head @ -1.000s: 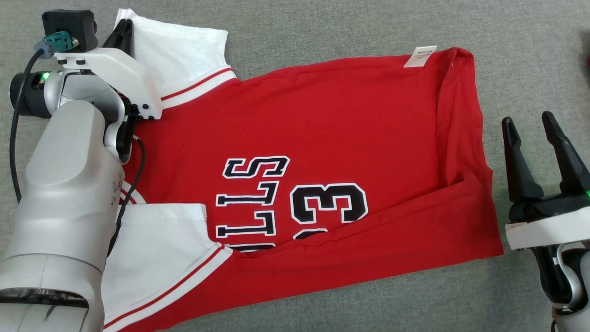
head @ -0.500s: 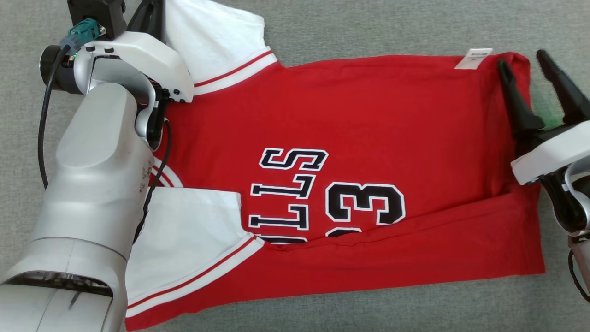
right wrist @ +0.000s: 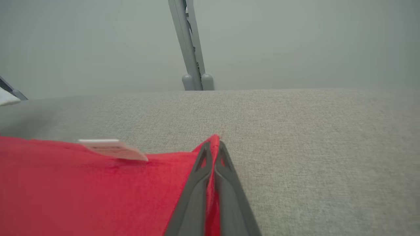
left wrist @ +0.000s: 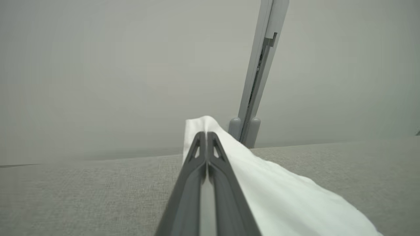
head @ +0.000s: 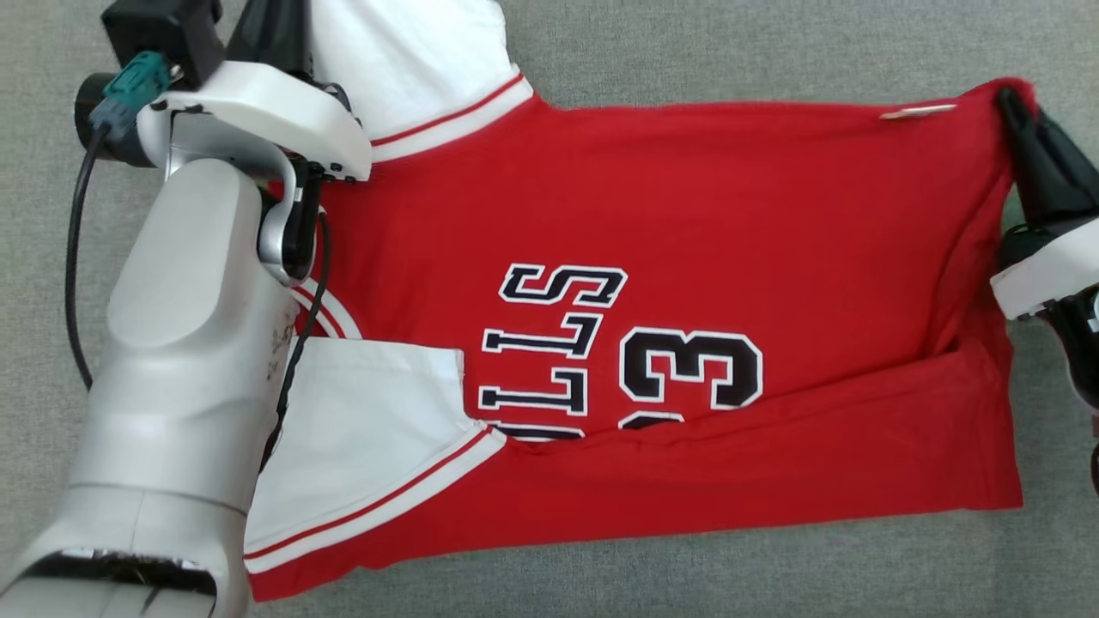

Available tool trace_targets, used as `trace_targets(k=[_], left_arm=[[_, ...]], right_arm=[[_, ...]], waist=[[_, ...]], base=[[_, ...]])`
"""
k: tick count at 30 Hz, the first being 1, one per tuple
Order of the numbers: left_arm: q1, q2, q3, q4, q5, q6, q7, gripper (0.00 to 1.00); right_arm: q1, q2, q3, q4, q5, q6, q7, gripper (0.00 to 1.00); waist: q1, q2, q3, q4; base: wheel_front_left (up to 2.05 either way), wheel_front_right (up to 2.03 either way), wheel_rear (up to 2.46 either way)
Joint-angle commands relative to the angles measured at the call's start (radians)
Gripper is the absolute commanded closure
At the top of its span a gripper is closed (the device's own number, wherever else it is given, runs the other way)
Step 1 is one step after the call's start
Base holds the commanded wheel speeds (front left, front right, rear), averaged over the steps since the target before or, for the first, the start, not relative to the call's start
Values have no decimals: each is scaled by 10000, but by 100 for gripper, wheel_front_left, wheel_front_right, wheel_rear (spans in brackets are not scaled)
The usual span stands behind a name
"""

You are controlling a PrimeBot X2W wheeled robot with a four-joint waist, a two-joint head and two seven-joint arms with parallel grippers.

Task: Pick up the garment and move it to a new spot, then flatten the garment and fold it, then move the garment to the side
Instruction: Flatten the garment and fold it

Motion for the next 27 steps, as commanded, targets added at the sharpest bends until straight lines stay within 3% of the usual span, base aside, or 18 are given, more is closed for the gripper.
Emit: trace_targets(k=[1, 13, 21, 27], left_arm=[[404, 154, 199, -713, 68, 150, -49, 100], [4303, 90, 959, -6350, -107, 666, -39, 100], [7214, 26, 1101, -8422, -742, 1054, 179, 100], [9175, -5, 959, -8900, -1173, 1360, 663, 100]], right_arm=[[-119, -102, -162, -91, 130, -3, -240, 100], [1209, 133, -683, -1170, 1466, -3, -751, 100], [2848, 223, -838, -1802, 2288, -2, -746, 100], [4030, 433, -925, -2065, 2489, -2, -908, 100]], waist=[[-1, 0, -134, 20], [-1, 0, -903, 159], [-1, 0, -1166, 177], [-1, 0, -1348, 81]], base=[[0, 0, 0], [0, 0, 0], [0, 0, 0], [0, 0, 0]])
